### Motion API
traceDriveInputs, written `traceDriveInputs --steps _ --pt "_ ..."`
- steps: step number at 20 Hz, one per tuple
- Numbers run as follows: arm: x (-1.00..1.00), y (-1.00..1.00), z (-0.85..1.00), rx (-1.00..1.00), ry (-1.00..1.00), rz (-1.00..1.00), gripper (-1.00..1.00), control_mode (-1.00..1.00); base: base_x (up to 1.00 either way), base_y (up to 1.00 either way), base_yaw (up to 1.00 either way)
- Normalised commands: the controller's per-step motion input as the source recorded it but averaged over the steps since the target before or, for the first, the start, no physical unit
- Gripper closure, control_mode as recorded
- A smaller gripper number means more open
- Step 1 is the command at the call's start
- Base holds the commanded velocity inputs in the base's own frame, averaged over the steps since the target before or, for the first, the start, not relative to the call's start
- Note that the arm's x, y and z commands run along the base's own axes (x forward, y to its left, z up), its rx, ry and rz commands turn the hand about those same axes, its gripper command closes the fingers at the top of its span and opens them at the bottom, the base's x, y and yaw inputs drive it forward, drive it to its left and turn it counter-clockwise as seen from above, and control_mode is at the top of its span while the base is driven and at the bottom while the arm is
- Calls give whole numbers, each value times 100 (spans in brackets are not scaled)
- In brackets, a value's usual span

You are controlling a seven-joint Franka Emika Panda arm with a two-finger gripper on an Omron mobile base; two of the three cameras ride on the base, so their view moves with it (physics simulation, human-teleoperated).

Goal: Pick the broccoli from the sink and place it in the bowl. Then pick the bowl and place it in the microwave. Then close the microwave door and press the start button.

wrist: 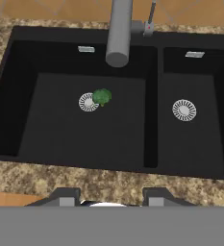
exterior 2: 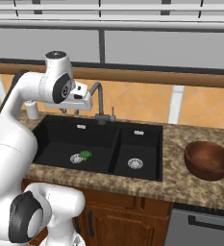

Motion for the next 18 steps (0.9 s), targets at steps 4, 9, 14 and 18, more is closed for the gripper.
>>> traceDriveInputs --steps 4,9,14,18 --pt "3 24 -7 -5 4 0 -100 -100 0 0 0" --pt "7 85 -63 -20 16 9 -100 -100 0 0 0" --pt "52 65 -99 -34 23 18 -100 -100 0 0 0" --pt "61 18 -81 -22 1 12 -100 -100 0 0 0"
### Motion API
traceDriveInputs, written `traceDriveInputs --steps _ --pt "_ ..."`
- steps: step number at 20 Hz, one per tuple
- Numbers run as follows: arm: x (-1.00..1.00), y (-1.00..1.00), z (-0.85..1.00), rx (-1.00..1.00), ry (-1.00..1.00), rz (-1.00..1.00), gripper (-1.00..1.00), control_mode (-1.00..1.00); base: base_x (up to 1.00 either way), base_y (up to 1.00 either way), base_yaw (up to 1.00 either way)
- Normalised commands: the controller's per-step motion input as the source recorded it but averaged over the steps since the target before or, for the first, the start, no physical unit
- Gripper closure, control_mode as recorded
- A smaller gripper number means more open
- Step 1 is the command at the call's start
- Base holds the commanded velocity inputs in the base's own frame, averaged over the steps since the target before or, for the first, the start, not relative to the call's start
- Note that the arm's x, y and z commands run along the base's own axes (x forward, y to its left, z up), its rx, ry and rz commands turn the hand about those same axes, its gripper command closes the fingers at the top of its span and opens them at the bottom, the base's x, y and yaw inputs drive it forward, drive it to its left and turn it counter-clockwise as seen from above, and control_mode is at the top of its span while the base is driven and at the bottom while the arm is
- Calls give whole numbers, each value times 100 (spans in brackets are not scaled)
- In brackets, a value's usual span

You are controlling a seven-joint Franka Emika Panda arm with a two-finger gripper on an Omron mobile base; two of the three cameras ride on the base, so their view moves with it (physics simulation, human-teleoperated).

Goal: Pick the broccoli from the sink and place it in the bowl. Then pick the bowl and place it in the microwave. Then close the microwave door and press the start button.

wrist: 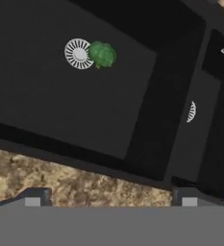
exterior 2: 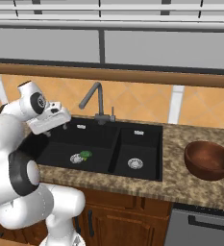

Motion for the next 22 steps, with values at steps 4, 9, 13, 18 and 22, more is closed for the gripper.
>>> traceDriveInputs --steps 4,9,13,18,22 --pt "60 0 -81 -11 -4 4 -100 -100 0 0 0" --pt "53 1 -100 -22 2 0 -100 -100 0 0 0" --pt "69 0 -96 -21 18 0 -100 -100 0 0 0" --pt "73 0 -72 -11 24 0 -100 -100 0 0 0" --pt "91 1 -79 -4 17 8 -100 -100 0 0 0"
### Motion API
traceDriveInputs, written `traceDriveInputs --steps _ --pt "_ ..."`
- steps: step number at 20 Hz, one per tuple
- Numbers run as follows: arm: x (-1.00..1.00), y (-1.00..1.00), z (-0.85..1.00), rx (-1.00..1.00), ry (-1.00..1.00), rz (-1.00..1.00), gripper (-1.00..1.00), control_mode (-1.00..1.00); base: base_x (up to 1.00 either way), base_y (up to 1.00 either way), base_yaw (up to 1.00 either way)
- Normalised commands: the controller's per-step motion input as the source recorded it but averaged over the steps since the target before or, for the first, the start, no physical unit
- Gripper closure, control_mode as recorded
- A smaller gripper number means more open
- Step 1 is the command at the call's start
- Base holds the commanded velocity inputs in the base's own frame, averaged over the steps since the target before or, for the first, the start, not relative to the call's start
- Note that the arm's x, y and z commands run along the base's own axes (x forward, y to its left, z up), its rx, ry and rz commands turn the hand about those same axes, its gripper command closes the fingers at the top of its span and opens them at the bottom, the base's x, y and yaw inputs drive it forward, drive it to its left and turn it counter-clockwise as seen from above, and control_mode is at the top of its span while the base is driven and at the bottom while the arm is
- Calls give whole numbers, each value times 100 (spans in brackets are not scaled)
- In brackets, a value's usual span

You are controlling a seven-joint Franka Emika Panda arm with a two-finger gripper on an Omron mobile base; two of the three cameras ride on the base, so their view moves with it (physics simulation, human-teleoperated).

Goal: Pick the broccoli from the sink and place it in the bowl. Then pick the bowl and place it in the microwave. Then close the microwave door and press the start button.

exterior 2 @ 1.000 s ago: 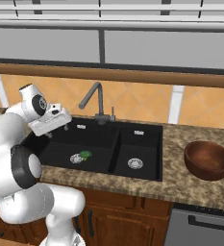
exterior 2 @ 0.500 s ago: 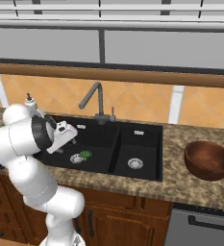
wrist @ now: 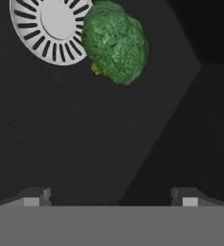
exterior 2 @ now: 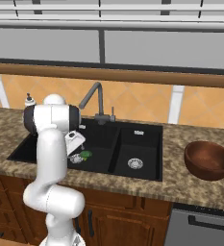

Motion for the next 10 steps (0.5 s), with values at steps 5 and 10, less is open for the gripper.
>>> traceDriveInputs --steps 5,10 --pt "98 0 -54 -3 6 15 -100 -100 0 0 0" --pt "69 0 -66 -1 1 12 -100 -100 0 0 0"
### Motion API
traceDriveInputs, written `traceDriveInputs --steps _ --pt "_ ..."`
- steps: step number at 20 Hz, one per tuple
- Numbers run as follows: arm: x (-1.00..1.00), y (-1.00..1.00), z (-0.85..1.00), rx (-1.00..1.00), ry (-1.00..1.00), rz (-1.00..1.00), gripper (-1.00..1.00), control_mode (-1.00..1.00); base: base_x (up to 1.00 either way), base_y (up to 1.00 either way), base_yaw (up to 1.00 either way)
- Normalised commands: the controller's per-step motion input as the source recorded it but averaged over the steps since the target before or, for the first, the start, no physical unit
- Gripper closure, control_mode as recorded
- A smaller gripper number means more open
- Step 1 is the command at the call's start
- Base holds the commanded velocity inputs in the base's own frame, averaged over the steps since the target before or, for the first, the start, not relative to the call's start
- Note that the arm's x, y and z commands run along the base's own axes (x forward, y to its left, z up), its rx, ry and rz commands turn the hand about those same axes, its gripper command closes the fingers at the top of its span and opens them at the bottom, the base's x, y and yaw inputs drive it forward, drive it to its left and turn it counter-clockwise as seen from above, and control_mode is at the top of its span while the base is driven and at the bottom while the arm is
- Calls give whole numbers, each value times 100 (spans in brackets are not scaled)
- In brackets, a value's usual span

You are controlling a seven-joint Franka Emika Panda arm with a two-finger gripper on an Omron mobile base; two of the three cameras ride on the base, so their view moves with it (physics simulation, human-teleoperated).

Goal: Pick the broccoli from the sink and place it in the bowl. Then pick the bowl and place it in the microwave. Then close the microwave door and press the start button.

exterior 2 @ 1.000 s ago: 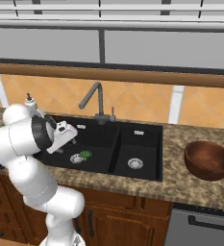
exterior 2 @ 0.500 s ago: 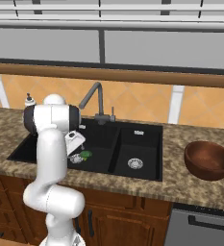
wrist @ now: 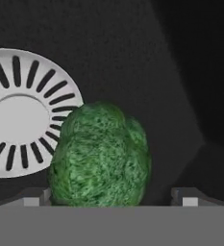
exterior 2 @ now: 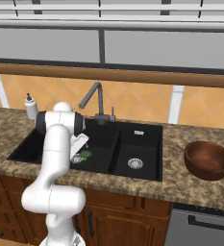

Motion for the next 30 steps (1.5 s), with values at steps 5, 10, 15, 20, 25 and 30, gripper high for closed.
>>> traceDriveInputs --steps 5,10,15,20,25,30 --pt "45 -2 -58 0 0 7 -100 -100 0 0 0" --pt "-6 -2 -15 0 0 0 -100 -100 0 0 0" --pt "-9 -11 -5 0 0 0 -100 -100 0 0 0" --pt "-8 0 0 -1 0 0 100 -100 0 0 0" --pt "-31 -7 40 0 -4 7 100 -100 0 0 0" --pt "-61 12 100 0 -21 11 100 -100 0 0 0"
